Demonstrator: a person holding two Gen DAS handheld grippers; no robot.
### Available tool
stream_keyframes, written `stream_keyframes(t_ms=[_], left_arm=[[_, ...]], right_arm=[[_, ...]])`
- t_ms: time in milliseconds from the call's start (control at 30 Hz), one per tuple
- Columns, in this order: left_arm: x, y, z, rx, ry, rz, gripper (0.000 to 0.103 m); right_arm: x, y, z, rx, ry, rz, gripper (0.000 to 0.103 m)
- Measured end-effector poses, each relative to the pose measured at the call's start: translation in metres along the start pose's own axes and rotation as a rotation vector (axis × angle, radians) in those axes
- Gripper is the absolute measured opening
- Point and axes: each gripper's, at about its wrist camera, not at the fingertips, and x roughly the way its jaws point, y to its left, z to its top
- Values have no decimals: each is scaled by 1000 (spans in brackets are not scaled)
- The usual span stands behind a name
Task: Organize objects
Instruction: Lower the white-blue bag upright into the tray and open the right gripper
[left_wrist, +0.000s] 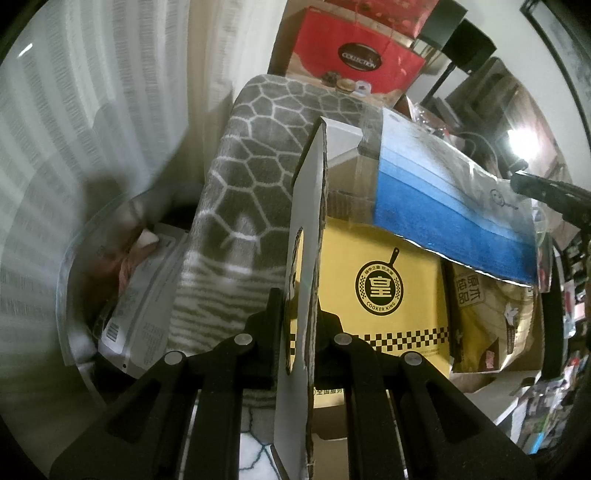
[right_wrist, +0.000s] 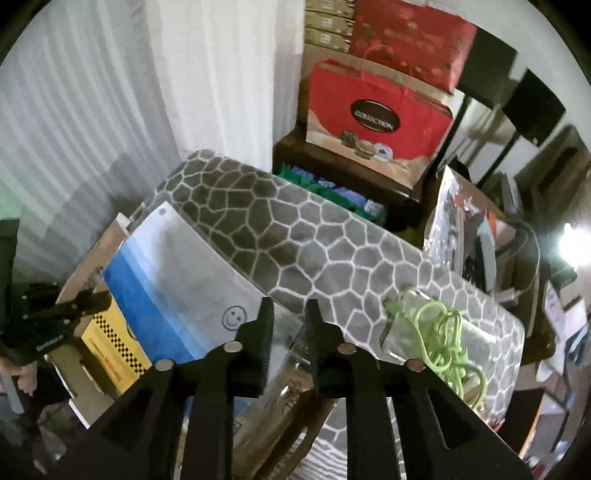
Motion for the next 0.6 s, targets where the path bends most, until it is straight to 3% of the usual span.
stream_keyframes(t_ms=[233,333,467,600], left_arm=[[0,0,0,-1,1,0,10],[0,0,0,0,1,3,10],[0,0,0,-1,1,1,10],[1,-1,2,2,4,10,10]], right_arm=[[-26,-9,-7,84,-95,60,43],[-33,-2,-13,76,-113,77,46],[-34,-3,-18,98,-133,29,50],[-28,-15,-9,160,-126,105,53]])
